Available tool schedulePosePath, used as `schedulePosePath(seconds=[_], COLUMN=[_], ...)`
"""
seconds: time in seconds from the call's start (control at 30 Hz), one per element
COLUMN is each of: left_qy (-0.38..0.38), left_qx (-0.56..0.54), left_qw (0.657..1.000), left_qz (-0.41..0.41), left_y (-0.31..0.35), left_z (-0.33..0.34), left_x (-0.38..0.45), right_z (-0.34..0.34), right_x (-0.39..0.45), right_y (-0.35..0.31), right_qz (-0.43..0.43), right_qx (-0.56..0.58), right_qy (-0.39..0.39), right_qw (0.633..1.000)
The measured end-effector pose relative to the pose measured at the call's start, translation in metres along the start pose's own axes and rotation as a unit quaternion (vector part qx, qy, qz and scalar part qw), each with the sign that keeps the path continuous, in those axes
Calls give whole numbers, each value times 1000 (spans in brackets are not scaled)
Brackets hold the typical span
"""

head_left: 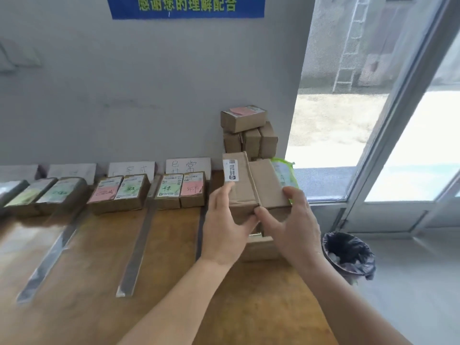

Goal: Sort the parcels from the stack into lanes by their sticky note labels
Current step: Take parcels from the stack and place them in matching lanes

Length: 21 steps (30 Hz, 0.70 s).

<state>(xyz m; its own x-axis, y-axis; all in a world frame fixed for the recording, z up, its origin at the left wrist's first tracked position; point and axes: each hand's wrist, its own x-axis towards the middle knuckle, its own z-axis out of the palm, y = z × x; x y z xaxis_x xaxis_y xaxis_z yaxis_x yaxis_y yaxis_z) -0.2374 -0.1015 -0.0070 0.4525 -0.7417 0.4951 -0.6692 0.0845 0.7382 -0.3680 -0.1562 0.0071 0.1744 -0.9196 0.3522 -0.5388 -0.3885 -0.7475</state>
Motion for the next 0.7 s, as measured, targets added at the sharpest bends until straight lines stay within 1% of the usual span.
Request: schedulePosePath(seconds=[0.17, 0.3, 0.47, 0.7], left_qy=[-27, -56, -95, -142], left_qx=[-3, -6, 7, 33], left_qw=[1000, 998, 995, 987], left_qz=[-9, -17, -40, -66], left_y=[3, 8, 10, 0], left_z=[-32, -43, -43, -27], left_x=[-61, -102, -138, -171], right_z=[-8, -18, -26, -22], right_x=[-70, -113, -147, -176], right_y=[-7, -3, 10, 44], right_qz=[22, 48, 81, 96], right_qx=[-13, -15, -27, -50], right_qy=[-4, -6, -18, -52], right_qw=[1000, 999, 996, 993])
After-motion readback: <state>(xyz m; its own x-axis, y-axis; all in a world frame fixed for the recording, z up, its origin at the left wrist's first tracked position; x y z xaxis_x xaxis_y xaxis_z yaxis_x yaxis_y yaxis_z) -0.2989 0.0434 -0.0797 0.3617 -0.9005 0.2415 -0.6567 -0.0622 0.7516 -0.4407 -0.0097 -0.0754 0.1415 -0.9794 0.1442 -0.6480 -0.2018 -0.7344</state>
